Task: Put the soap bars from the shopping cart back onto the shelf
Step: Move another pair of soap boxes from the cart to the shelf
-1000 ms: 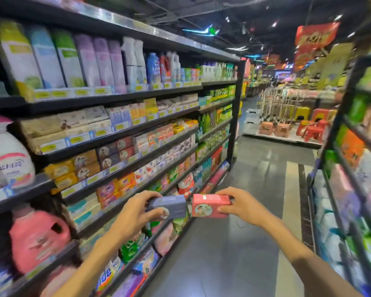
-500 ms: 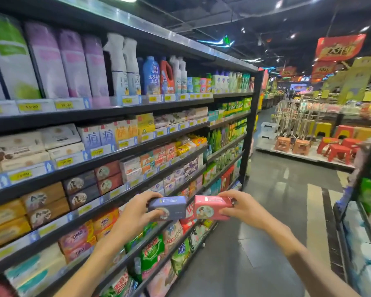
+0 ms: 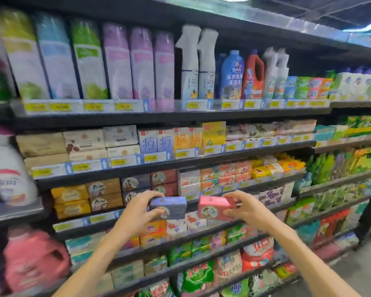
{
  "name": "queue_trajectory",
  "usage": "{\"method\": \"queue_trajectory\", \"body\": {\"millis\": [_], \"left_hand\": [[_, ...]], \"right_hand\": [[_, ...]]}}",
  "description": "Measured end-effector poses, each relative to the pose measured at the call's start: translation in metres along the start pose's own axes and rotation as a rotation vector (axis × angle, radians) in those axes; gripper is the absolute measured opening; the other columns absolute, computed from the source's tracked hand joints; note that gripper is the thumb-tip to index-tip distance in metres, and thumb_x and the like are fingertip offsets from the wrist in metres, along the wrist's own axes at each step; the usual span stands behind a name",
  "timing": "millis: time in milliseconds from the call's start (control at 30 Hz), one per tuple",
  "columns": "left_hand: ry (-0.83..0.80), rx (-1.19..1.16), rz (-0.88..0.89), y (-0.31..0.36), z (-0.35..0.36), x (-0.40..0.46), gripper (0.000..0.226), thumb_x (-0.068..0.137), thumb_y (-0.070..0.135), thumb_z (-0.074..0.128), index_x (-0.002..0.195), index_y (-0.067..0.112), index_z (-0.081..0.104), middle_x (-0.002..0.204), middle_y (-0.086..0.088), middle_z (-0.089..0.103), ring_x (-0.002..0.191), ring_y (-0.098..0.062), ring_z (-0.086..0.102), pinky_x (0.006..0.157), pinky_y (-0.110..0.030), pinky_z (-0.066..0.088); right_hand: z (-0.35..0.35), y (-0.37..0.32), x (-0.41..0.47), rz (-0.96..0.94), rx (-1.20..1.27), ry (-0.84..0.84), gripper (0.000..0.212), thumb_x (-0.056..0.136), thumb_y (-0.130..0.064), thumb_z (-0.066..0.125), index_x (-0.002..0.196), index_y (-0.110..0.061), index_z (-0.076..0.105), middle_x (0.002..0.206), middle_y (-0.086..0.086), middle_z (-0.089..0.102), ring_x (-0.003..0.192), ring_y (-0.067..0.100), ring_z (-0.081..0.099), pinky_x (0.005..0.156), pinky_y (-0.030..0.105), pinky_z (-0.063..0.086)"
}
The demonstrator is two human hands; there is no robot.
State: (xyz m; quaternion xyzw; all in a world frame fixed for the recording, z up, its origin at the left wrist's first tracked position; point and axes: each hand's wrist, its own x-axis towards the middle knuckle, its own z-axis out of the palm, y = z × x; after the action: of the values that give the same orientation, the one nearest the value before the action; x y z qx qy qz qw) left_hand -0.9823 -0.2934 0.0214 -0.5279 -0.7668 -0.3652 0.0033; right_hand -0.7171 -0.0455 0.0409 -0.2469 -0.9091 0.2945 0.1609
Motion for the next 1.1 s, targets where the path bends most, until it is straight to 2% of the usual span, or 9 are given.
{"method": "queue_trajectory", "body": {"millis": [133, 233, 367, 467, 600, 800, 967, 1100], "left_hand": [[0.089, 0.036, -0.129, -0.008, -0.011, -0.008, 0.04, 0.084, 0.041, 0.074, 0.121, 0.034, 0.058, 0.118, 0.018, 0.06, 0.111, -0.005, 0.054, 0.095, -0.033, 0.046], [0.149, 0.08, -0.188, -0.015, -0.018, -0.012, 0.04, 0.085, 0.04, 0.073, 0.121, 0.036, 0.058, 0.119, 0.019, 0.059, 0.113, -0.003, 0.052, 0.095, -0.029, 0.044], [0.186, 0.14, -0.253, -0.033, -0.026, -0.007, 0.04, 0.086, 0.042, 0.071, 0.122, 0.035, 0.057, 0.118, 0.018, 0.059, 0.111, -0.004, 0.052, 0.095, -0.03, 0.045], [0.2, 0.184, -0.268, -0.05, -0.03, 0.006, 0.044, 0.086, 0.048, 0.068, 0.125, 0.033, 0.057, 0.118, 0.017, 0.06, 0.112, -0.004, 0.053, 0.097, -0.03, 0.045], [0.199, 0.216, -0.26, -0.07, -0.03, 0.027, 0.048, 0.085, 0.05, 0.069, 0.127, 0.032, 0.058, 0.122, 0.013, 0.062, 0.115, -0.006, 0.055, 0.097, -0.031, 0.046], [0.147, 0.237, -0.267, -0.096, -0.019, 0.05, 0.048, 0.086, 0.043, 0.071, 0.13, 0.03, 0.059, 0.125, 0.007, 0.065, 0.117, -0.013, 0.059, 0.097, -0.03, 0.048], [0.099, 0.273, -0.305, -0.119, -0.001, 0.048, 0.045, 0.087, 0.049, 0.066, 0.129, 0.03, 0.059, 0.119, 0.0, 0.058, 0.111, -0.023, 0.06, 0.093, -0.037, 0.05], [0.127, 0.312, -0.279, -0.127, 0.007, 0.044, 0.043, 0.088, 0.049, 0.066, 0.126, 0.03, 0.061, 0.118, 0.003, 0.057, 0.109, -0.021, 0.058, 0.086, -0.038, 0.052]], "right_hand": [[0.011, -0.002, 0.054, -0.112, 0.015, -0.095, 0.049, 0.08, -0.034, 0.079, 0.125, -0.025, 0.061, 0.109, -0.011, 0.065, 0.093, 0.0, 0.064, 0.084, 0.029, 0.056], [0.024, -0.01, 0.083, -0.171, 0.046, -0.149, 0.048, 0.082, -0.029, 0.078, 0.125, -0.025, 0.059, 0.112, -0.01, 0.063, 0.094, -0.001, 0.063, 0.08, 0.021, 0.054], [0.042, -0.012, 0.116, -0.214, 0.058, -0.183, 0.052, 0.079, -0.04, 0.079, 0.126, -0.028, 0.06, 0.113, -0.014, 0.063, 0.1, 0.002, 0.062, 0.09, 0.033, 0.053], [0.051, -0.014, 0.137, -0.248, 0.051, -0.171, 0.057, 0.077, -0.049, 0.077, 0.128, -0.032, 0.059, 0.118, -0.019, 0.061, 0.108, -0.001, 0.058, 0.095, 0.031, 0.05], [0.055, -0.021, 0.154, -0.252, 0.032, -0.152, 0.051, 0.079, -0.044, 0.077, 0.126, -0.033, 0.059, 0.115, -0.019, 0.06, 0.104, -0.001, 0.058, 0.092, 0.027, 0.049], [0.065, -0.033, 0.168, -0.271, 0.002, -0.113, 0.045, 0.083, -0.035, 0.076, 0.125, -0.028, 0.06, 0.11, -0.014, 0.062, 0.098, 0.0, 0.058, 0.078, 0.006, 0.043], [0.076, -0.035, 0.173, -0.272, -0.026, -0.101, 0.053, 0.083, -0.04, 0.074, 0.131, -0.026, 0.058, 0.114, -0.012, 0.062, 0.103, 0.004, 0.06, 0.084, 0.017, 0.046], [0.086, -0.039, 0.176, -0.277, -0.064, -0.097, 0.053, 0.084, -0.036, 0.074, 0.133, -0.022, 0.058, 0.118, -0.013, 0.059, 0.11, 0.007, 0.058, 0.087, 0.019, 0.043]]}}
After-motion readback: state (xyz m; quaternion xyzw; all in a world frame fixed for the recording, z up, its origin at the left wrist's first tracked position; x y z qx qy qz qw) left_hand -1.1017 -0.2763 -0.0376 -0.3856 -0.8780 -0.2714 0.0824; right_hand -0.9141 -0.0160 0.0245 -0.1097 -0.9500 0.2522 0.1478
